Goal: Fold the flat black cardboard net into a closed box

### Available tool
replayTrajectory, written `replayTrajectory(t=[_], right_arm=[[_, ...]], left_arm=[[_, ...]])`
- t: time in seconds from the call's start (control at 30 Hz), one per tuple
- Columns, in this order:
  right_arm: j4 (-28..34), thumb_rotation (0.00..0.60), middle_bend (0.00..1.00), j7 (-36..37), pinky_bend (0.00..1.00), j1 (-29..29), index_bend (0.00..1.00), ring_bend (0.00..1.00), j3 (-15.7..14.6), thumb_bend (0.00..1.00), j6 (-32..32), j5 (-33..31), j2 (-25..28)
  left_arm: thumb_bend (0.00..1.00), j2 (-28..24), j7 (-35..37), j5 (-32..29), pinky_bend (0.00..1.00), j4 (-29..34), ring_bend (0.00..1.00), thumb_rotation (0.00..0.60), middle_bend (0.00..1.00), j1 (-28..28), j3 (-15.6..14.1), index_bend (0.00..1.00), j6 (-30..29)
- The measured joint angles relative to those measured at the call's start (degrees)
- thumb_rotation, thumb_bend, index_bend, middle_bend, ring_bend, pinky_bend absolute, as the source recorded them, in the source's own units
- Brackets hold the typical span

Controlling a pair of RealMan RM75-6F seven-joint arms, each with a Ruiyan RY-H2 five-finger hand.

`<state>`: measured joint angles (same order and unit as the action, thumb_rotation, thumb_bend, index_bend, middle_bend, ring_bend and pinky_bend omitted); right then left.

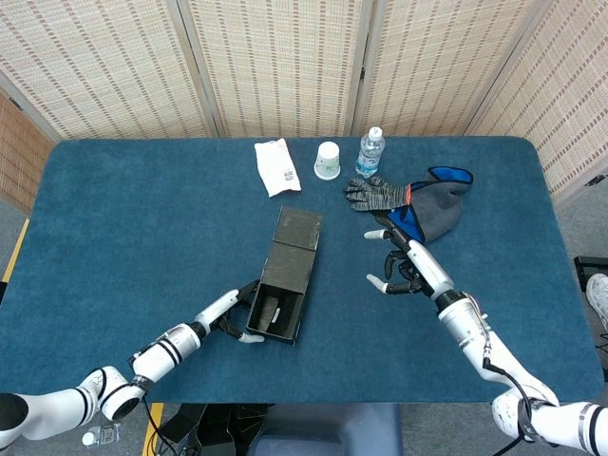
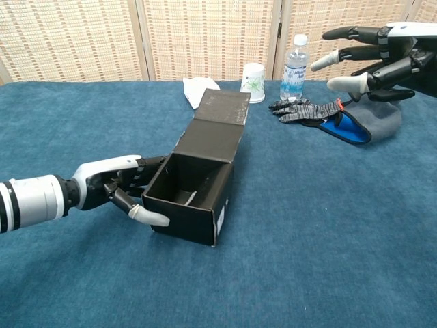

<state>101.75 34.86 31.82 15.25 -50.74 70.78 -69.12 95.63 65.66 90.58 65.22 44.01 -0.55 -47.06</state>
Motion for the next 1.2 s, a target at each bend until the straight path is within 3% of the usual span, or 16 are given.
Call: replayTrajectory(t=[0.1, 0.23, 0.33, 0.43, 0.6, 0.7, 1.0, 1.2], right_arm=[[-0.4, 0.600, 0.20, 0.4, 0.98, -0.1, 0.00, 0.64, 0.0, 0.28, -0.1, -0.3, -0.4], [-1.0, 0.600, 0.21, 0.3, 0.98, -0.1, 0.00, 0.63, -0.3, 0.28, 0.0, -0.8, -1.0], [-1.4, 0.600, 0.21, -0.1, 0.95, -0.1, 0.00, 0.54, -0.5, 0.28, 0.2, -1.6, -1.6], [-1.6, 0.600, 0.21, -0.1, 0.84, -0.1, 0.00, 0.44, -0.7, 0.28, 0.8, -2.7, -2.3], [-1.4, 0.600, 0.18, 1.9, 0.48, 0.4, 0.00, 0.22, -0.5, 0.28, 4.0, -6.0, -3.2], [-1.7, 0.600, 0.14, 4.7, 0.34, 1.2, 0.00, 0.14, 0.2, 0.27, 7.4, -8.6, -4.1], [-7.4, 0.600, 0.00, 14.2, 0.14, 5.3, 0.00, 0.00, 4.8, 0.03, 20.1, -15.4, -8.9], [-14.5, 0.600, 0.00, 21.2, 0.13, 7.8, 0.00, 0.00, 9.7, 0.00, 29.6, -17.3, -14.1]], left_arm=[[0.14, 0.9, 1.6, 0.4, 0.28, -0.9, 0.18, 0.600, 0.24, -0.2, -0.3, 0.22, -1.4], [0.14, 2.1, 2.5, 0.8, 0.28, -2.5, 0.20, 0.600, 0.29, -0.5, -0.9, 0.27, -2.7], [0.14, 2.7, 2.7, 0.5, 0.28, -3.2, 0.20, 0.600, 0.30, -0.9, -1.0, 0.27, -3.7], [0.14, 3.1, 2.1, -0.2, 0.28, -3.5, 0.20, 0.600, 0.30, -1.5, -0.7, 0.28, -4.7], [0.14, 3.7, -1.7, -2.0, 0.28, -3.8, 0.20, 0.600, 0.30, -3.0, 0.2, 0.28, -6.5], [0.14, 3.8, -3.9, -3.2, 0.28, -3.3, 0.20, 0.600, 0.30, -3.9, 0.9, 0.28, -7.4], [0.14, 3.5, -8.8, -4.6, 0.28, -0.8, 0.20, 0.600, 0.30, -5.2, 2.2, 0.28, -9.0], [0.14, 3.3, -10.2, -5.2, 0.28, -0.1, 0.20, 0.600, 0.30, -5.4, 2.9, 0.28, -8.9]])
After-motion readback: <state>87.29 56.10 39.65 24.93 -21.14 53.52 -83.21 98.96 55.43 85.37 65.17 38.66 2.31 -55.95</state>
